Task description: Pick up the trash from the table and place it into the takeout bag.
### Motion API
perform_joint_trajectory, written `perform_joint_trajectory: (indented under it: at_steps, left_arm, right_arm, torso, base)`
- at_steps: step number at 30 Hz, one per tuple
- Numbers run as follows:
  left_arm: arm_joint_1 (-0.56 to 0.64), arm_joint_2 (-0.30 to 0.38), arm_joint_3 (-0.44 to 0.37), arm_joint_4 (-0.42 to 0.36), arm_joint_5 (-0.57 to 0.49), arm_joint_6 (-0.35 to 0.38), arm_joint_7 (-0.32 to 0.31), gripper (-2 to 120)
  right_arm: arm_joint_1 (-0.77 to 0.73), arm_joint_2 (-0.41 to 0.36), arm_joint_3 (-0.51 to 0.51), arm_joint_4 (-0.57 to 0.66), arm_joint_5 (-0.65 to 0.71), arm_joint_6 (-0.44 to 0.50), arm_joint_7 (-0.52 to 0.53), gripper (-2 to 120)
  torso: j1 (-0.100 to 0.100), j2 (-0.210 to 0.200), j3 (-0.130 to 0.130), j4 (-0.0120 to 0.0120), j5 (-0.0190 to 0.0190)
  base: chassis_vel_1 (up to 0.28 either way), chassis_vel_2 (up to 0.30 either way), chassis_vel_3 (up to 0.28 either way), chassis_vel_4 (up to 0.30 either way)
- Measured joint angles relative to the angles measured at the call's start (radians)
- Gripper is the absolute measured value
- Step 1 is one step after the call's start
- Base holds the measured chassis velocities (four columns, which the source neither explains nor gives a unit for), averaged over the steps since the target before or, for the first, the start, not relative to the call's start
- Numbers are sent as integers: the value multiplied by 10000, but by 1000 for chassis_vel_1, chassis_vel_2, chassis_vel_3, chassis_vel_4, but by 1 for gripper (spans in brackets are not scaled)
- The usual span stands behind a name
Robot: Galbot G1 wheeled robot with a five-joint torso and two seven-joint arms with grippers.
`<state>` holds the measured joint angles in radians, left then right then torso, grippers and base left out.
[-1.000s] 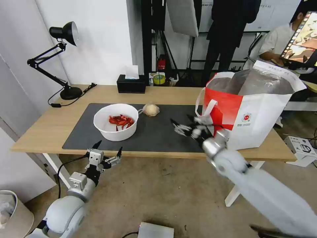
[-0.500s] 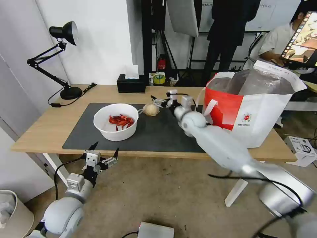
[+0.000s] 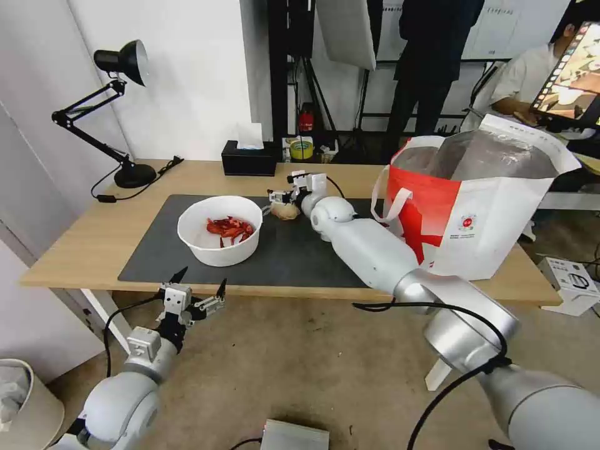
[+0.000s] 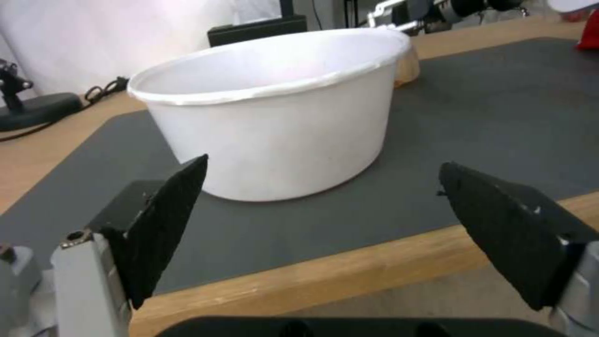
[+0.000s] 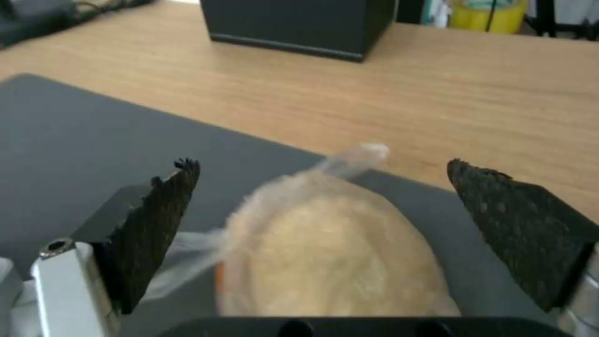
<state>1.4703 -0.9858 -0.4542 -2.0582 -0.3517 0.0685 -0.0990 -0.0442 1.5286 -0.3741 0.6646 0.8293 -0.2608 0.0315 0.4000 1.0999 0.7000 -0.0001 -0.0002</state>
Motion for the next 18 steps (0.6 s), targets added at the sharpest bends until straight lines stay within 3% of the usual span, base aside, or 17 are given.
perform_joint_trajectory:
  at_steps: [18]
  left_arm:
    - [215,-108,23,-73,112,-235,16,100]
  right_arm:
    - [-154,228,174,-495,-738,-291,-158,100]
  torso:
    - [0,1,0,1,2]
  base:
    - [0,0,0,0]
